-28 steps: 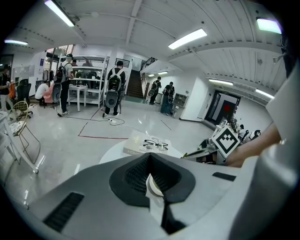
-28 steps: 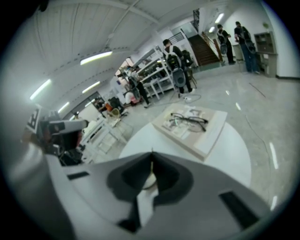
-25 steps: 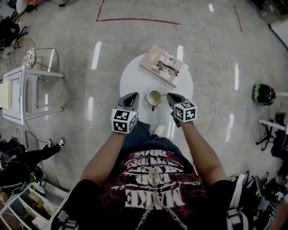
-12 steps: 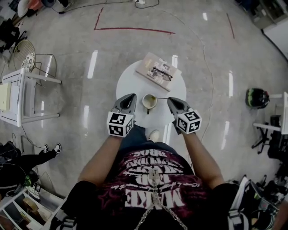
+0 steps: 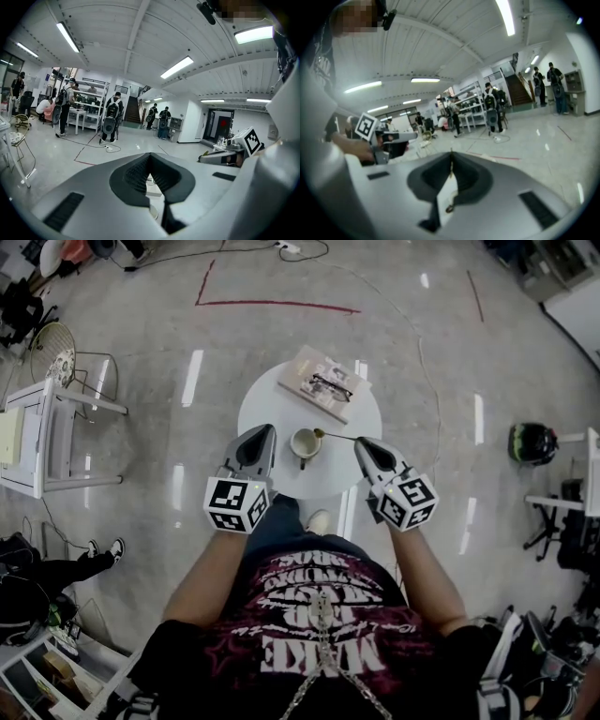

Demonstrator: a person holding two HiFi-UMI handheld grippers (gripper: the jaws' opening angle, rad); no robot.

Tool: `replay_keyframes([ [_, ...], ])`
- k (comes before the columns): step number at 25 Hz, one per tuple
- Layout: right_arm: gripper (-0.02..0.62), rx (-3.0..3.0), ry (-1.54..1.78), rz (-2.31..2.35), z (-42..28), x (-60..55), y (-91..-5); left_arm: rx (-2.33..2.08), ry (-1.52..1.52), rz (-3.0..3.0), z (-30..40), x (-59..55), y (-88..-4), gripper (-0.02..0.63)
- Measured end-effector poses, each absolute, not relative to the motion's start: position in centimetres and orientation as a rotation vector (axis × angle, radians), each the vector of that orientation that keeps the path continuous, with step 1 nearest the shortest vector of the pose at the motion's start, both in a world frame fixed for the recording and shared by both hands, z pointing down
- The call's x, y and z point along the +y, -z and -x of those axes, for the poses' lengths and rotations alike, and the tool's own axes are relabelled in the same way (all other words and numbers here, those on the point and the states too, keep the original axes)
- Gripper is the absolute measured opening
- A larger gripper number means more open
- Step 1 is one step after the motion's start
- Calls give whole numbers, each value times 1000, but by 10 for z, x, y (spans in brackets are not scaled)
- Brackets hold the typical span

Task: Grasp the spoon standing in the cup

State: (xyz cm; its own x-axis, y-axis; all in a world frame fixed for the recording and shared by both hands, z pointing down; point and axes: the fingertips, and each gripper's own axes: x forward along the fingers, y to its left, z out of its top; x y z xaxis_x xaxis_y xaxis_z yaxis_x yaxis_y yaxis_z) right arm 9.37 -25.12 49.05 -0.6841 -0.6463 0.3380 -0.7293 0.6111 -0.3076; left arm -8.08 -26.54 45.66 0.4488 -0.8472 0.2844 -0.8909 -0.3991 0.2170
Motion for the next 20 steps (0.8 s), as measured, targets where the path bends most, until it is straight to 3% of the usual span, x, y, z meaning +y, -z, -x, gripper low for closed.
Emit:
replay_keyframes([
  [20, 35, -2795, -408, -1212, -113, -209, -389, -1548, -36, -2484, 56, -229, -378, 25],
])
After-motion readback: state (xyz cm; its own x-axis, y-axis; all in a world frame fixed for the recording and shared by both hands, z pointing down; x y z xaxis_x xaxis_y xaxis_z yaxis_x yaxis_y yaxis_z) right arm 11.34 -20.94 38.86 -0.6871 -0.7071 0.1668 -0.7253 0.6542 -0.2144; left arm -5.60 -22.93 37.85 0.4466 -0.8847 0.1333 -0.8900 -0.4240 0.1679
